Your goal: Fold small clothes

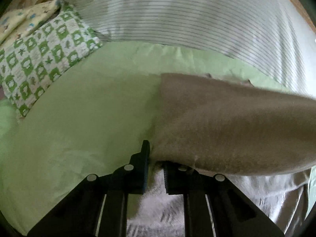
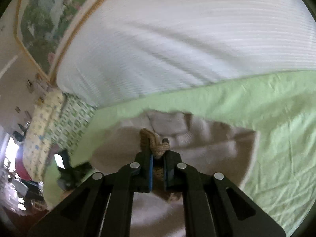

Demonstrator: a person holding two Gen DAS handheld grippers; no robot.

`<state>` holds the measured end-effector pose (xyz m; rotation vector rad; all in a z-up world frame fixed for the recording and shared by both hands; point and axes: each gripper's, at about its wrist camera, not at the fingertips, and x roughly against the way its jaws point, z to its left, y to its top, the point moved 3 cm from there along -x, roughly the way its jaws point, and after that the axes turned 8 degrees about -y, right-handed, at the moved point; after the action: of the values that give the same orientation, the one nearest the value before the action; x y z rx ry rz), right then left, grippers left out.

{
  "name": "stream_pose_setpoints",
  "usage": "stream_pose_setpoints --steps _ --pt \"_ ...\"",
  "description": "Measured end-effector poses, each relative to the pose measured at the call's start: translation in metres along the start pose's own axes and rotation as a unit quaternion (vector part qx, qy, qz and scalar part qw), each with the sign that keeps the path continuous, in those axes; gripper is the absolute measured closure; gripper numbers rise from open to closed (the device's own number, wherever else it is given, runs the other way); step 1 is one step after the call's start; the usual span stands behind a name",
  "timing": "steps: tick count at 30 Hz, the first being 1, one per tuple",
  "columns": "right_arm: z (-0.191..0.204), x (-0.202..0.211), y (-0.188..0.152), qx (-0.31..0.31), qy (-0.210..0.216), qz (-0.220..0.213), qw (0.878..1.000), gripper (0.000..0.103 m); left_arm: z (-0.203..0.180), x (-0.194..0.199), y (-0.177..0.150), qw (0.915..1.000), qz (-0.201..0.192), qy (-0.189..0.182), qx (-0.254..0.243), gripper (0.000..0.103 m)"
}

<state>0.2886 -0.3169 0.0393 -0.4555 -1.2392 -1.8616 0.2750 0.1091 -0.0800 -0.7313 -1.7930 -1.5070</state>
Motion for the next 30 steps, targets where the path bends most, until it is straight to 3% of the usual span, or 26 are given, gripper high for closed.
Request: stream_pose_setpoints --steps 4,7,9,13,19,21,24,30 --pt "-0.049 -0.042 -0.045 -0.046 -0.047 0.077 0.995 0.095 -0.002 -0.013 -0.002 0.9994 0.021 -0.012 -0.024 0.091" --pt "-0.066 -0.063 -0.071 -0.059 -0.071 0.101 0.991 0.095 -0.006 -0.015 -0.003 0.9987 0.025 -0.015 -0.043 0.091" --pt "-0.069 -0.066 -0.074 -0.06 -0.074 0.099 0.99 0.095 -0.005 -0.015 -0.001 0.9982 0.025 -0.015 -0.053 0.091" --pt "-0.05 -0.06 -0.061 -0.003 -0.105 0.057 0.993 0.095 -0.001 -0.02 -0.002 0.9983 0.03 -0.017 -0.048 0.091" --pt "-0.055 -0.092 -0.07 0.02 -0.136 0.092 0.986 0.095 0.001 -0.032 -0.013 0.9977 0.048 -0.015 -0.045 0.088" --pt "-0.056 -0.102 -0.076 0.02 -0.141 0.111 0.984 0.091 0.004 -0.035 -0.014 0.9976 0.053 -0.016 -0.041 0.081" --pt "-0.062 -0.105 -0.079 0.022 -0.174 0.109 0.978 0.073 0.009 -0.035 -0.012 0.9974 0.06 -0.016 -0.037 0.069" --pt "-0.072 -0.063 -0.083 -0.04 -0.168 0.068 0.983 0.069 0.019 -0.012 -0.022 0.9965 0.066 -0.009 -0.05 0.051"
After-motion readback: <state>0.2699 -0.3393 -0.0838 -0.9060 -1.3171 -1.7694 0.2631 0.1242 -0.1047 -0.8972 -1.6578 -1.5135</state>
